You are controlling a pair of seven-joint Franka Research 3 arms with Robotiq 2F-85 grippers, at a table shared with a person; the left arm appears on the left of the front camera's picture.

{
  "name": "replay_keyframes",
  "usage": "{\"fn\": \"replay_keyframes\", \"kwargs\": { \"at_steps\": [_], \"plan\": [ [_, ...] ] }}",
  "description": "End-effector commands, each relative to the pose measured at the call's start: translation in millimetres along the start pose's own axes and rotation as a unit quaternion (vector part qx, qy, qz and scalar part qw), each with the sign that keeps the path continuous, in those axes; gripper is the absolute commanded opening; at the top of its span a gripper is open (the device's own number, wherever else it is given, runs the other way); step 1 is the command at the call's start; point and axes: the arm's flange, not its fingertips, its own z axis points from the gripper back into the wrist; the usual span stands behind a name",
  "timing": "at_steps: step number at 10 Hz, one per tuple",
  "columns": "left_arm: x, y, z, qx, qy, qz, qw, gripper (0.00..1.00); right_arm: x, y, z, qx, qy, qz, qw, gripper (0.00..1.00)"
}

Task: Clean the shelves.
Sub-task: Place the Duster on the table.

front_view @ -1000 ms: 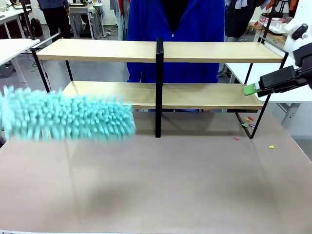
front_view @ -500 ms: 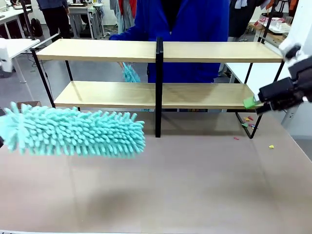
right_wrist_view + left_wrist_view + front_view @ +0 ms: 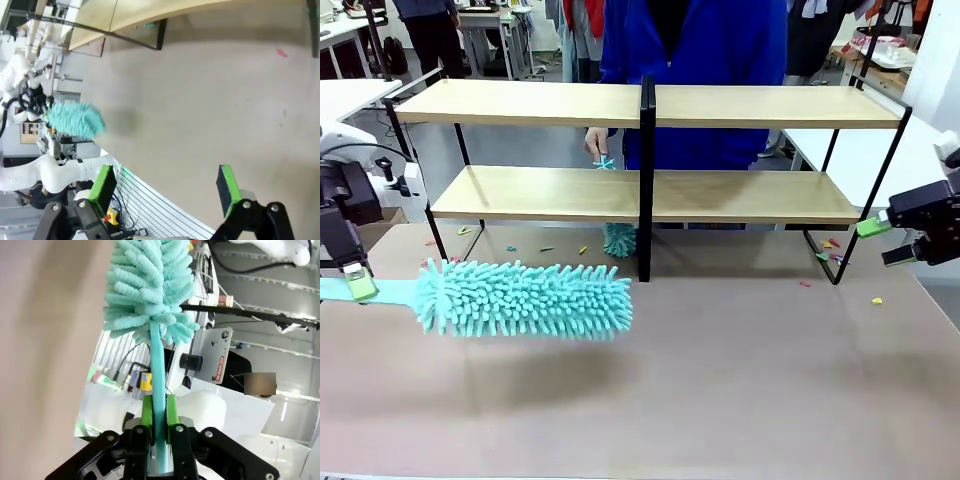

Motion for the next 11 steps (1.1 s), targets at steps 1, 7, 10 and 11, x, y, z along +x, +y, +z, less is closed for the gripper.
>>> {"fn": "replay_keyframes", "kwargs": {
  "at_steps": [1,7,10,11],
  "plan": [
    [6.5,16.2,26.2,-0.02,-0.033,0.005,0.999,0.12,0.9,11.1,-7.2,0.01,0.011,0.021,1.0,1.0],
    [8.1,24.9,24.6,-0.021,0.023,0.017,0.999,0.12,0.9,11.1,-7.2,0.01,0.011,0.021,1.0,1.0],
    [4.5,17.9,22.3,-0.002,0.043,0.018,0.999,0.81,0.9,11.1,-7.2,0.01,0.011,0.021,1.0,1.0],
    [1.7,15.1,24.1,0.012,0.041,0.022,0.999,1.0,0.9,11.1,-7.2,0.01,0.011,0.021,1.0,1.0]
  ]
}}
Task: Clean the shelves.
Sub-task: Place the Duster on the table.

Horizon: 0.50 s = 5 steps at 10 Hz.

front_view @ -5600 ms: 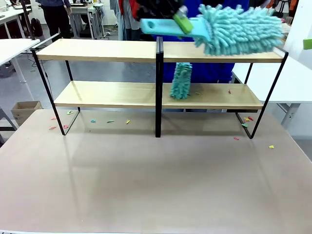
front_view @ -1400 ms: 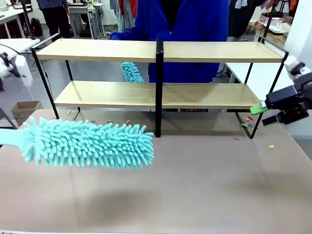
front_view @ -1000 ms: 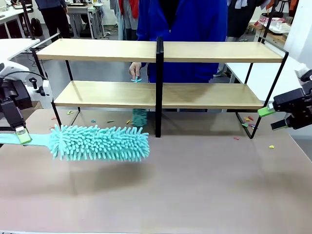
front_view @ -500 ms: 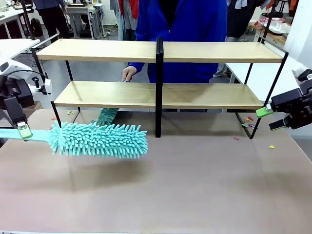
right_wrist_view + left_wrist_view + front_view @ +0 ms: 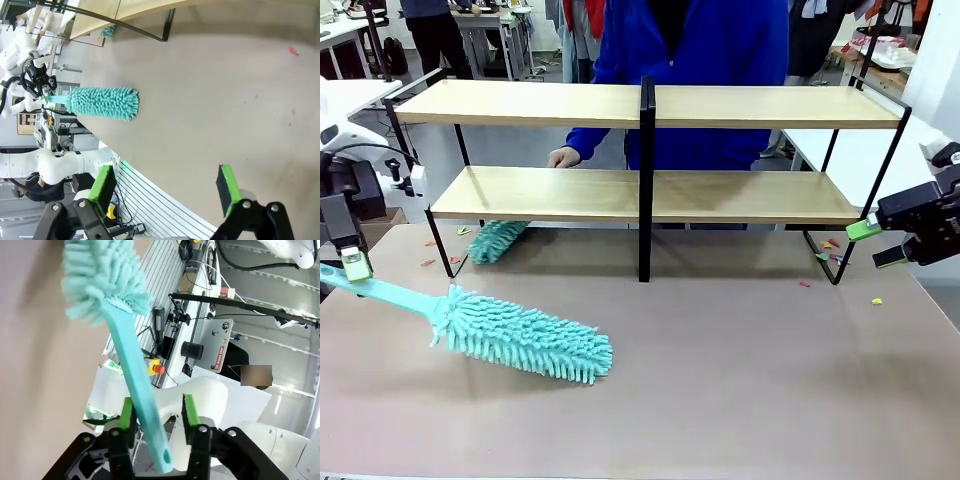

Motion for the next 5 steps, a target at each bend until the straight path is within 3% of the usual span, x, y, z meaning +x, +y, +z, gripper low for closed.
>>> {"fn": "replay_keyframes", "kwargs": {
  "at_steps": [1,2,3,5],
  "plan": [
    [-14.7,-11.2,4.5,0.03,-0.02,0.003,0.999,1.0,3.6,-0.6,-0.2,0.011,-0.004,0.007,1.0,1.0],
    [-26.9,-19.5,22.3,0.057,-0.068,0.005,0.996,1.0,3.6,-0.6,-0.2,0.011,-0.004,0.007,1.0,1.0],
    [-46.1,-28.4,49.3,0.103,-0.151,0.016,0.983,1.0,3.6,-0.6,-0.2,0.011,-0.004,0.007,1.0,1.0],
    [-85.2,-50.6,85.6,0.169,-0.318,0.024,0.932,1.0,-1.7,1.1,-1.0,0.018,0.015,0.006,1.0,1.0]
  ]
}}
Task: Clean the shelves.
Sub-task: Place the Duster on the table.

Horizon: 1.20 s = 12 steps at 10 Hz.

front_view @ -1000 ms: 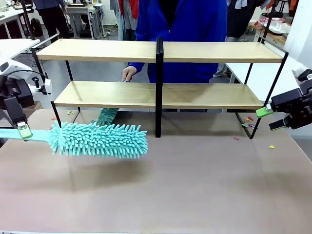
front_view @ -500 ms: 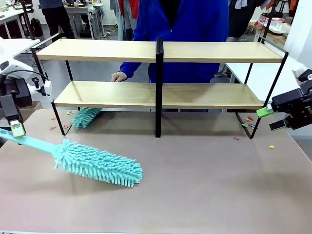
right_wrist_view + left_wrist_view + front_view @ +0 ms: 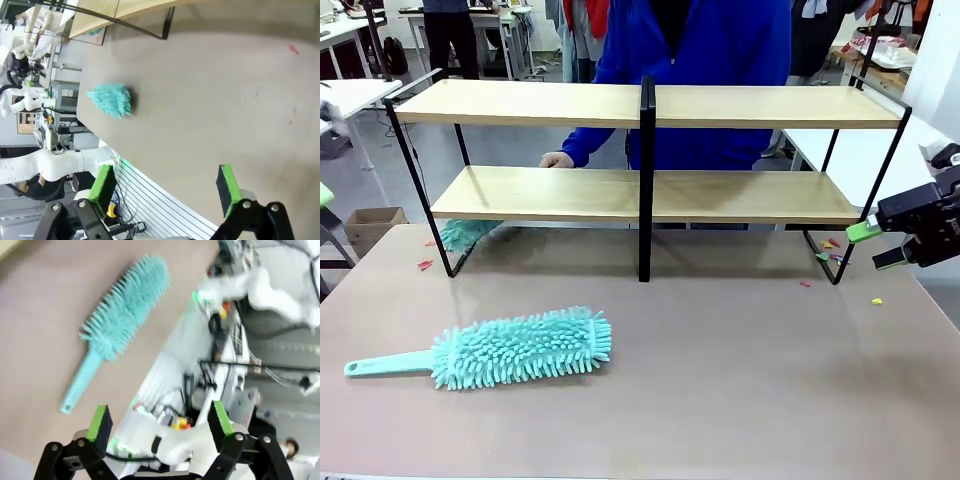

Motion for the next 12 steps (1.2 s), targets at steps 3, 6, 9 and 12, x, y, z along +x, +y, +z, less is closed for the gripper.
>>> {"fn": "replay_keyframes", "kwargs": {
  "at_steps": [3,6,9,12],
  "plan": [
    [-15.0,-32.8,-5.4,-0.028,-0.113,0.007,0.993,1.0,1.3,5.4,-2.8,0.022,0.011,0.008,1.0,1.0],
    [-13.4,-34.3,-43.8,-0.233,-0.088,0.035,0.968,1.0,-0.8,3.9,26.7,0.118,-0.052,-0.005,0.992,1.0],
    [-19.9,-3.7,-48.7,-0.374,-0.093,0.042,0.922,1.0,-7.8,-5.3,74.4,0.219,-0.018,0.006,0.975,1.0],
    [-8.6,1.0,-99.0,-0.364,-0.091,0.037,0.926,1.0,-15.6,4.3,79.3,0.221,-0.029,0.007,0.975,1.0]
  ]
}}
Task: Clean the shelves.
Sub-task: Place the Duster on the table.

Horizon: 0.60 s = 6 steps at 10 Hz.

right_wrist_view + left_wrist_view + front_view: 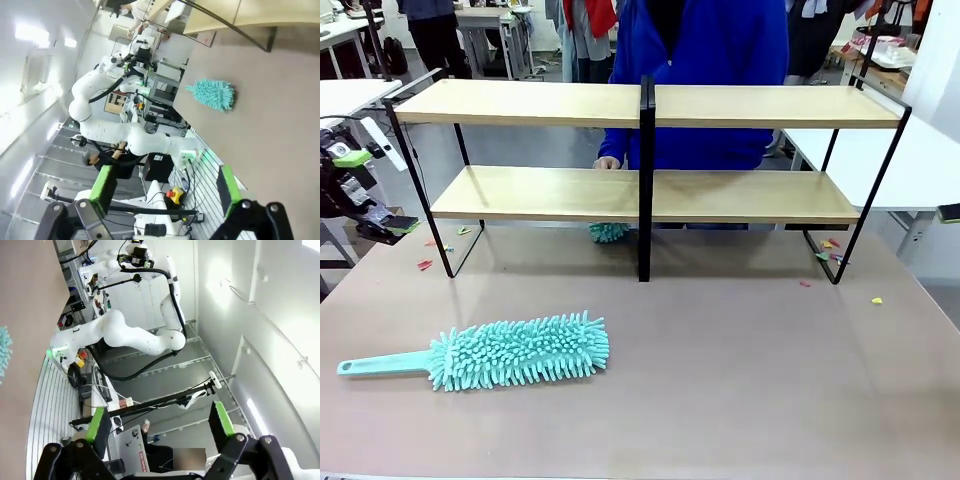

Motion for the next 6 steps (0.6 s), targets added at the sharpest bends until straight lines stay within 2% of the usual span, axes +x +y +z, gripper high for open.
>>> {"fn": "replay_keyframes", "kwargs": {
  "at_steps": [1,6],
  "plan": [
    [-8.9,-16.3,19.3,0.034,0.011,0.0,0.999,1.0,5.4,-4.0,-14.8,-0.029,-0.013,-0.002,0.999,1.0],
    [-8.9,-16.3,19.3,0.034,0.011,0.0,0.999,1.0,5.4,-4.0,-14.8,-0.029,-0.013,-0.002,0.999,1.0]
  ]
}}
